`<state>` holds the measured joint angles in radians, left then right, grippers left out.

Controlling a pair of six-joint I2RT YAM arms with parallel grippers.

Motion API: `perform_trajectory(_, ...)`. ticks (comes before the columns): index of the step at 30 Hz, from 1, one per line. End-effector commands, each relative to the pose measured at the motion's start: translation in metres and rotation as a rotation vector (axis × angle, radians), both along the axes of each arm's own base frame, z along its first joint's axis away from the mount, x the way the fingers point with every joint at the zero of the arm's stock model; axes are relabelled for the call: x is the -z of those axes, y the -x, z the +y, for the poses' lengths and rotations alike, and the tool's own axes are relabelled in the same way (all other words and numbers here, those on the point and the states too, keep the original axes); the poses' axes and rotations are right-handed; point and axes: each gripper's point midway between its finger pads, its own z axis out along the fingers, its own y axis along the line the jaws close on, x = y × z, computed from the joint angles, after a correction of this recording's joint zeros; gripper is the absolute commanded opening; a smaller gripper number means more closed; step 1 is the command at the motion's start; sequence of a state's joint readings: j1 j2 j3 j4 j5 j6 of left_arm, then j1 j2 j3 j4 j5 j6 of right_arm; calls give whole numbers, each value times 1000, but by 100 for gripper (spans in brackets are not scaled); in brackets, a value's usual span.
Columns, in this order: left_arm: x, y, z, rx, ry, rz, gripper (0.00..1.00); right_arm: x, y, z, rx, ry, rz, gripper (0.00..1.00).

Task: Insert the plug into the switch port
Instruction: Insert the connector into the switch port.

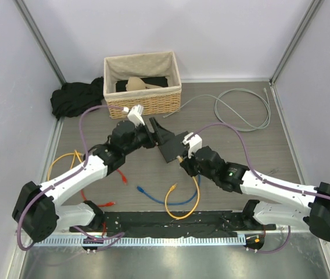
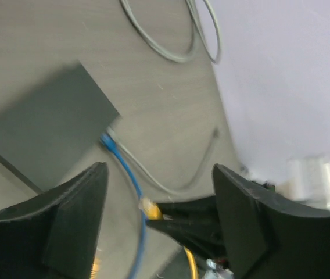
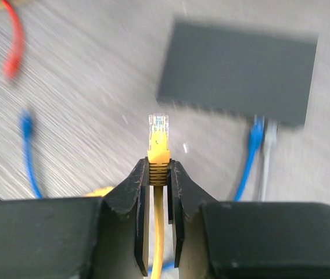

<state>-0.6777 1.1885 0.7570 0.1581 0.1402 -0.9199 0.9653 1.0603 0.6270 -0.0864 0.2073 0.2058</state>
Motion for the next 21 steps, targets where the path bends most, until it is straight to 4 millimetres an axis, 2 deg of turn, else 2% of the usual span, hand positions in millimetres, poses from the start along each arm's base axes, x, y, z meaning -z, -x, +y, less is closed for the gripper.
perform_trajectory(1, -1, -40, 23, -40, -298, -178, 86, 32, 1, -19, 111, 58, 81, 1)
perform_trajectory(2, 1, -46, 23, -31, -324, -192, 91, 39, 1, -21, 121, 77, 91, 1)
perform_trajectory(3, 8, -59, 21, -21, -364, -199, 93, 43, -2, -25, 146, 96, 87, 1)
perform_trajectory(5, 19, -68, 19, 37, -454, -222, 96, 49, -6, -27, 162, 128, 86, 1)
perform_trajectory(6, 34, -78, 13, 67, -500, -198, 96, 56, -10, -30, 184, 161, 86, 1)
perform_trajectory(10, 68, -98, -4, 196, -612, -170, 97, 73, -25, -33, 243, 195, 96, 1)
perform_trajectory(11, 76, -100, -7, 219, -627, -158, 97, 76, -28, -34, 256, 200, 98, 1)
perform_trajectory(12, 72, -107, -13, 241, -630, -181, 97, 85, -30, -37, 270, 217, 110, 1)
perform_trajectory(13, 91, -111, -17, 264, -649, -150, 97, 85, -35, -36, 281, 201, 103, 1)
perform_trajectory(14, 89, -115, -22, 276, -647, -159, 96, 87, -37, -37, 292, 194, 109, 1)
perform_trajectory(16, 107, -116, -29, 330, -653, -135, 96, 92, -43, -37, 298, 169, 118, 1)
perform_trajectory(18, 110, -120, -37, 357, -641, -139, 95, 94, -46, -39, 296, 161, 120, 1)
perform_trajectory(19, 120, -119, -40, 381, -639, -121, 95, 95, -49, -37, 284, 147, 125, 1)
perform_trajectory(21, 125, -121, -42, 396, -647, -108, 93, 92, -54, -34, 270, 146, 111, 1)
